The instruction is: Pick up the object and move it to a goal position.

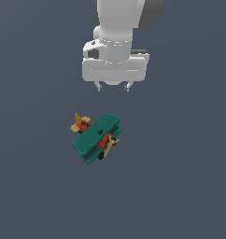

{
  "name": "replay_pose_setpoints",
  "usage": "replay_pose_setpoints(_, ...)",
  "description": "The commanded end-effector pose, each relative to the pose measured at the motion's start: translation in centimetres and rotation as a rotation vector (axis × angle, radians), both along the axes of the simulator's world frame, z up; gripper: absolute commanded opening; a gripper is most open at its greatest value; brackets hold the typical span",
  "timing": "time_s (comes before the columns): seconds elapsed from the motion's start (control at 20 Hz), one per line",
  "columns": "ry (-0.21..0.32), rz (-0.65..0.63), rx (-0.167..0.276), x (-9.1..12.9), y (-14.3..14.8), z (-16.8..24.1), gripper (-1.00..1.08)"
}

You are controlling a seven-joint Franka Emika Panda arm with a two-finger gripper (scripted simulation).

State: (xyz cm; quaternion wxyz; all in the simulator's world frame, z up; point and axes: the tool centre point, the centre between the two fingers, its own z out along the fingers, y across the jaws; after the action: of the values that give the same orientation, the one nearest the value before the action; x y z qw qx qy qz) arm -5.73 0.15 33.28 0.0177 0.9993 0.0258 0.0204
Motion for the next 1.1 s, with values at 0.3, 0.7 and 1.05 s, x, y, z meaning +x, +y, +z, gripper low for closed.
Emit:
replay_pose_setpoints(0.3, -0.016, 0.008, 0.01, 0.2, 0.8, 0.7, 0.28)
replay_pose_setpoints(0.7, -0.018, 0.01, 0.008, 0.2, 0.9, 0.8, 0.28)
replay_pose_setpoints(1.05, 0.004, 0.006, -0.025, -0.2, 0.4, 0.0, 0.28)
